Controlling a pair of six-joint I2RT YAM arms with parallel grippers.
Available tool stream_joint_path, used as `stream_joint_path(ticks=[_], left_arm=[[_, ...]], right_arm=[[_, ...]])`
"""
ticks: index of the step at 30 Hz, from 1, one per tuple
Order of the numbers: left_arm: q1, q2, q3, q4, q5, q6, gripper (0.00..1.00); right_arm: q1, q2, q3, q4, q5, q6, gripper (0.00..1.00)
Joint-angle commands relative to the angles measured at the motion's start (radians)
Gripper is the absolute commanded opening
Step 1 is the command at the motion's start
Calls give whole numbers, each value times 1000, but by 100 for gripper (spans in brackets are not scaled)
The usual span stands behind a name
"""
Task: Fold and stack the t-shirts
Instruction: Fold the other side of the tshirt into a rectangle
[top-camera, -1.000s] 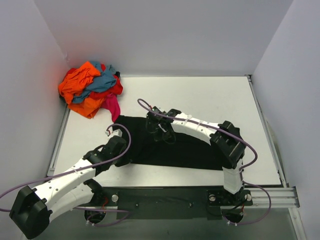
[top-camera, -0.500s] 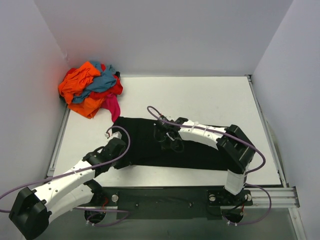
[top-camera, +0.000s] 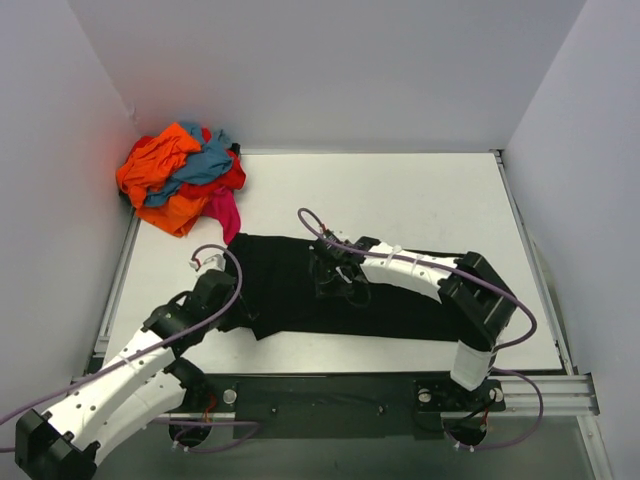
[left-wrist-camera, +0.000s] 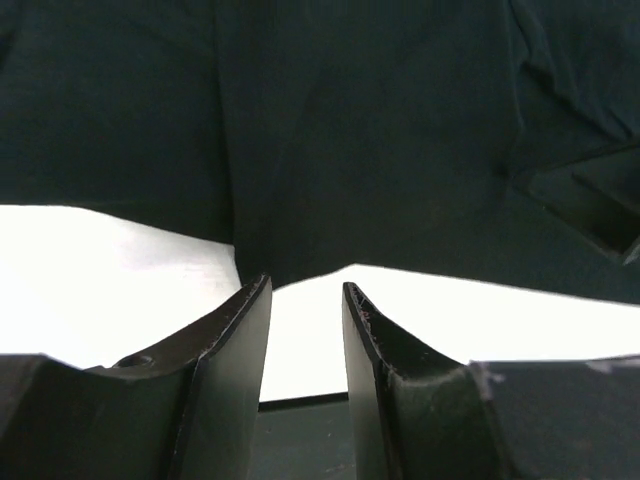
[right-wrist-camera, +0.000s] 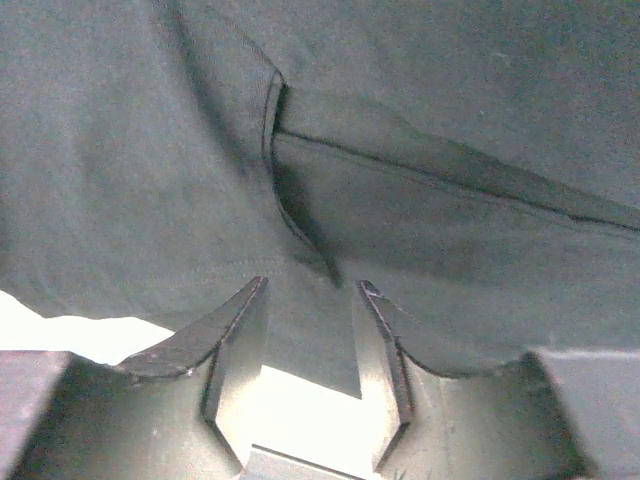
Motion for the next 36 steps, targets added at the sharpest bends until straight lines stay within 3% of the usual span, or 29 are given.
stream_joint_path(ticks=[1,7,9,14,17,22,28,29,31,36], left_arm=[[108,48,34,6,-10,26,44],[326,112,63,119,19,98,47],[385,134,65,179,38,110,47],[504,247,91,323,101,116,47],[510,333,123,401,93,112,47],[511,470,189,527,78,86,41],[510,687,296,605,59,60,44],[508,738,328,613,56,60,45],[507,810,371,622,62,61,47],[504,945,465,609,58,64,48]], right_arm=[[-4,49,43,0,-23,34,33],[0,76,21,3,-45,56,31],[2,70,12,15,-60,57,26],[3,32,3,11,-81,62,3],[3,4,-9,3,-84,63,0],[5,-17,-40,-8,-94,79,0],[5,-56,-86,-6,-97,82,1],[5,-56,-88,-5,-100,80,16],[5,-59,-92,-3,-101,79,27],[-1,-91,-103,0,-92,76,32]])
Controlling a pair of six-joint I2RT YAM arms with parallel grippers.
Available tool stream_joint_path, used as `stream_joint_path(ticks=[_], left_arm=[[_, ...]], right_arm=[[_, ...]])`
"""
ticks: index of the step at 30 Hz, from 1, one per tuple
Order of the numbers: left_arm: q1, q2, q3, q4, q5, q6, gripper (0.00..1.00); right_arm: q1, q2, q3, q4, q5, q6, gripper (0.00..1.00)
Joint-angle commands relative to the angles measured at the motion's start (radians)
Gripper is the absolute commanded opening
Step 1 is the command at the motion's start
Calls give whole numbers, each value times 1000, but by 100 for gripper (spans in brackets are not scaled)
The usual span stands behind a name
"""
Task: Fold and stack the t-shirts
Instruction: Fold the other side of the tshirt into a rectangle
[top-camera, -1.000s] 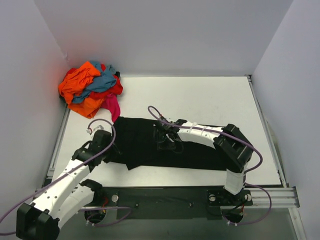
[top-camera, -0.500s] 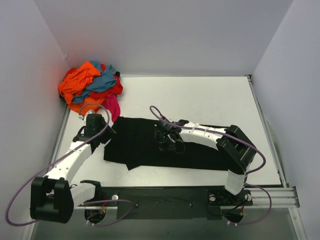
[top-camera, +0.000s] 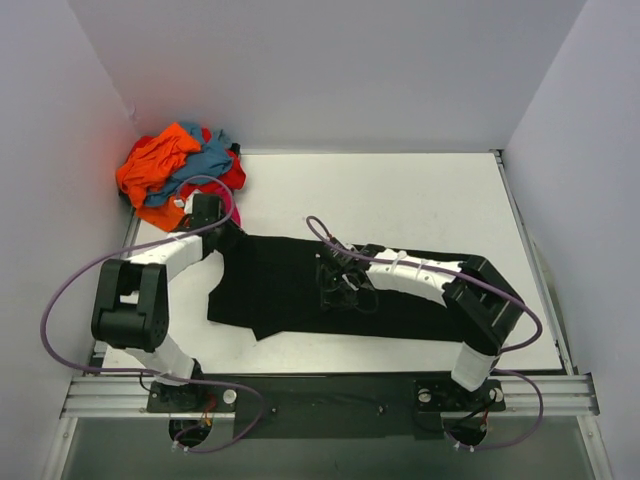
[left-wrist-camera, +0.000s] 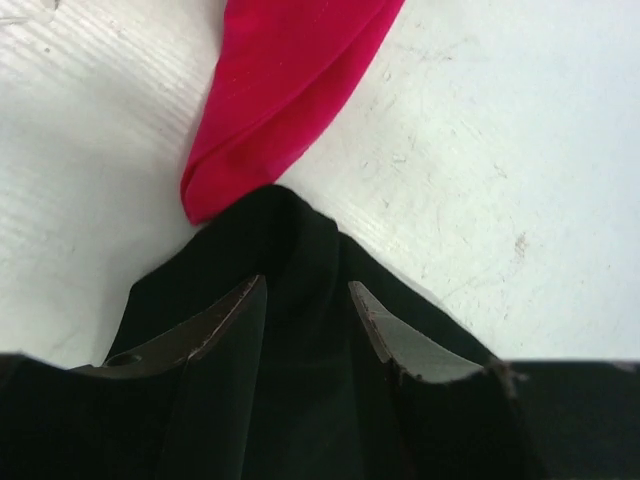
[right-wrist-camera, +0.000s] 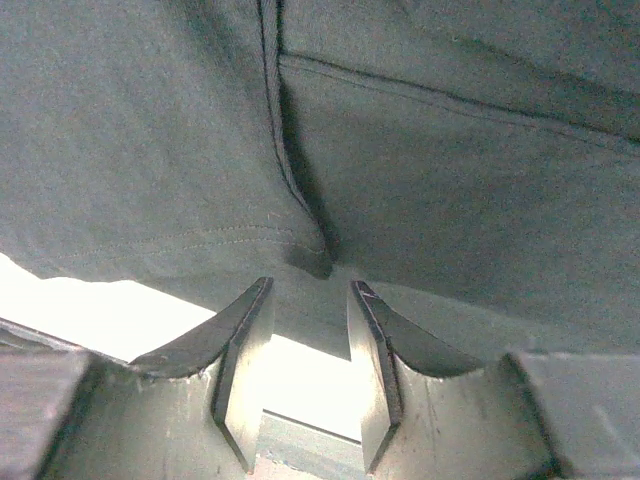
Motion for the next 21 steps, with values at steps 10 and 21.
stream_joint_path(ticks=[10,21], left_arm=[[0,181,194,-36,-75,-6,4],[23,170,241,-82,-205,16,0]], right_arm=[[-83,-208,-116,-36,28,-2,32],[-209,-374,-247,-91,100,-35,29]])
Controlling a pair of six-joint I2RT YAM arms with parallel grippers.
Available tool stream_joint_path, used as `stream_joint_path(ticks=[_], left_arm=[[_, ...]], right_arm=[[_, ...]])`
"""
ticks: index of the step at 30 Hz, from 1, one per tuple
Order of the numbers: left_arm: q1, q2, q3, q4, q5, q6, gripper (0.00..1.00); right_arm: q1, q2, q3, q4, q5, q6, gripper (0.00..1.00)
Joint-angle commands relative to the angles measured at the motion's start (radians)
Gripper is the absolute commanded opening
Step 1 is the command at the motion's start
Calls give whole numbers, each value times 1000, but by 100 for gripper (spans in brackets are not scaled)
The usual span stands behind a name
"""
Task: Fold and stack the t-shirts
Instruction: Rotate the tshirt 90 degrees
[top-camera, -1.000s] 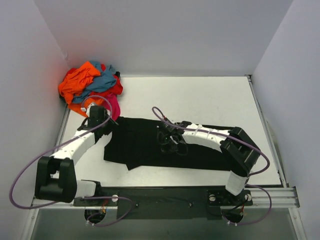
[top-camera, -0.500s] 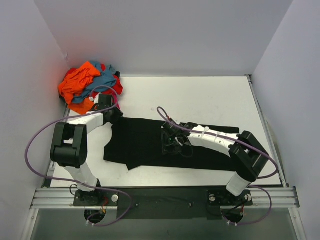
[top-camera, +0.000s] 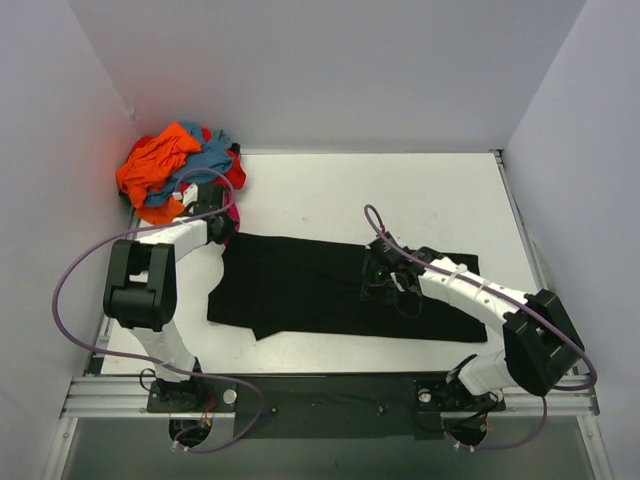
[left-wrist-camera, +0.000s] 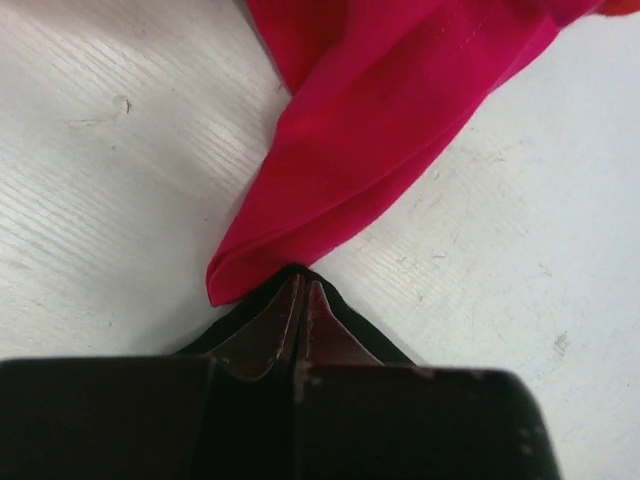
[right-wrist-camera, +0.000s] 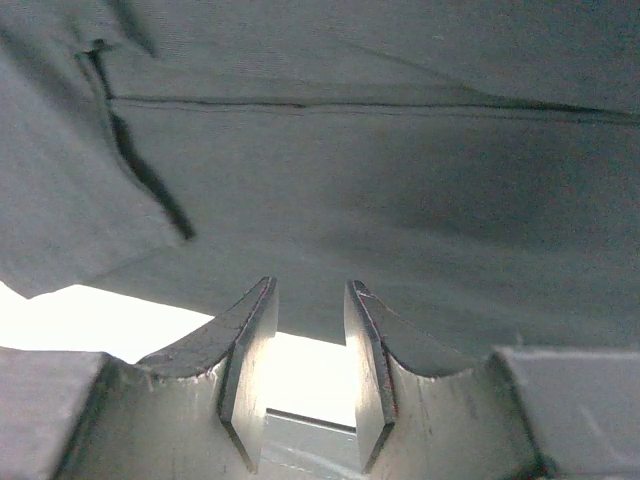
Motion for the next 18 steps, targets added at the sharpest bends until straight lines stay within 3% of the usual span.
stream_joint_path(ticks=[1,3,4,5,6,7,9,11,13,16,17,18], left_arm=[[17,-5,88,-36,-84,31,0],[22,-2,105,-44,-90,44,0],[26,1,116,-50,-88,48,5],[29,1,120,-57,-76,55,22],[32,-5,133,-71,-68,55,31],[34,-13,137,-108,-73,48,50],[20,-59,119,-117,-70,52,62],[11,-125,79,-117,-71,61,63],[-1,-194,30,-122,-68,71,57],[-36,-294,-56,-98,-18,69,0],[-65,-316,-85,-94,-7,60,0],[-81,-326,-100,-87,1,48,0]], right_arm=[[-28,-59,-43,-66,56,-24,29],[-40,-75,-54,-77,66,-29,29],[-45,-86,-60,-85,75,-29,29],[-54,-94,-63,-89,77,-35,30],[-58,-109,-66,-105,91,-38,30],[-64,-117,-66,-124,108,-45,30],[-72,-141,-69,-155,159,-58,30],[-78,-161,-74,-183,186,-67,30],[-83,-180,-83,-204,213,-65,27],[-95,-195,-105,-233,244,-46,12],[-97,-203,-109,-246,259,-39,0],[-107,-206,-118,-255,264,-27,0]])
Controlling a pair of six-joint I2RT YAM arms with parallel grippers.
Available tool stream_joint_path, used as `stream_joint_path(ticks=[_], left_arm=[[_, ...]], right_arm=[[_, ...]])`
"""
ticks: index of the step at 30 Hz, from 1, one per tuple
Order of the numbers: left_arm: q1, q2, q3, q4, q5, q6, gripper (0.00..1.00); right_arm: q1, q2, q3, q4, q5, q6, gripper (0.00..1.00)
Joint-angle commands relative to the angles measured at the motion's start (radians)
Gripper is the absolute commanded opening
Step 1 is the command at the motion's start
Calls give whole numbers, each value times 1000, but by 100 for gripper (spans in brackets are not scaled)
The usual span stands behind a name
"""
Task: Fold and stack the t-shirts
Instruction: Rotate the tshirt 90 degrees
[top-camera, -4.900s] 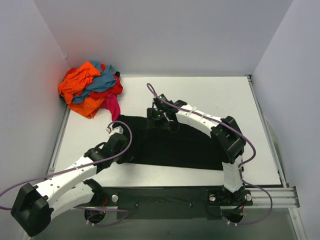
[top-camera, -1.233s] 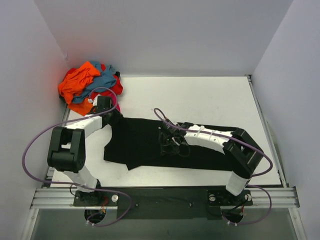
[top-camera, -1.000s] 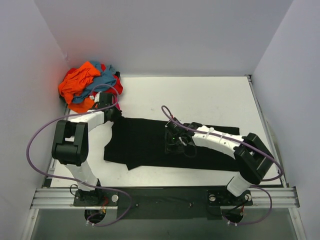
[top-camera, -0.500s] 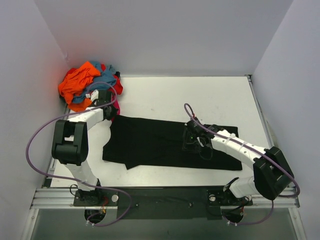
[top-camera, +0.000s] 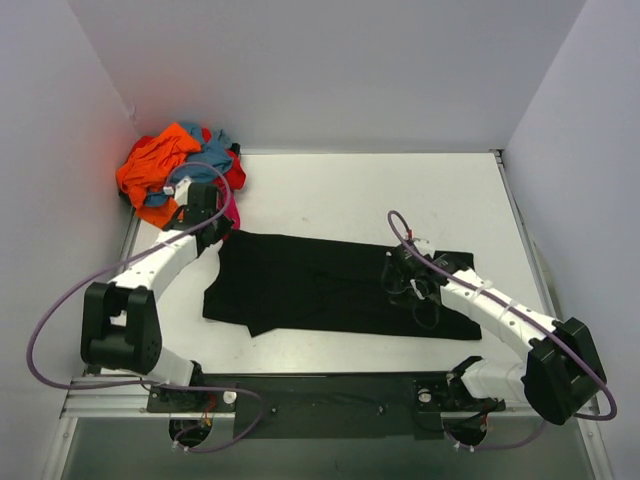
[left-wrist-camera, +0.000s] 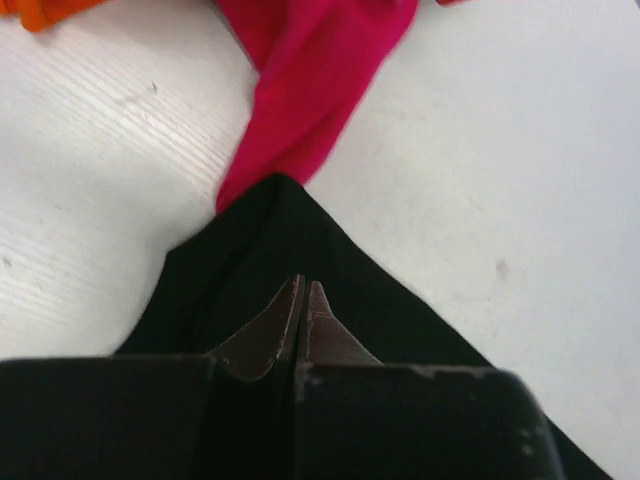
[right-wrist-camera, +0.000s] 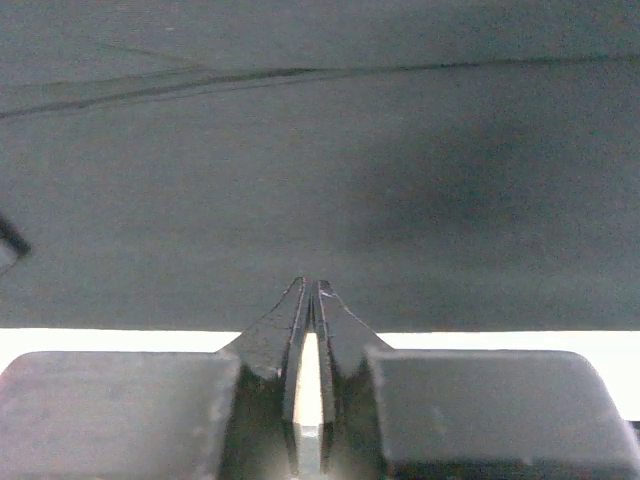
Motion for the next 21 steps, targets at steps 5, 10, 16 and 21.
stream_joint_path(ticks=[5,10,16,21], left_arm=[[-227,-73,-117,38,-31,-67,0],[-232,62,-75,-11,28,-190,0],[-230,154,-40,-13,31,-218,0],[-227,271,50,-71,31,-209,0]], right_arm=[[-42,-43,-56,-152,136,70,0],[-29,-4,-74,-153,124,104,0],[37,101,-59,-153,163,146,0],[86,215,-20,-147,174,170,0]])
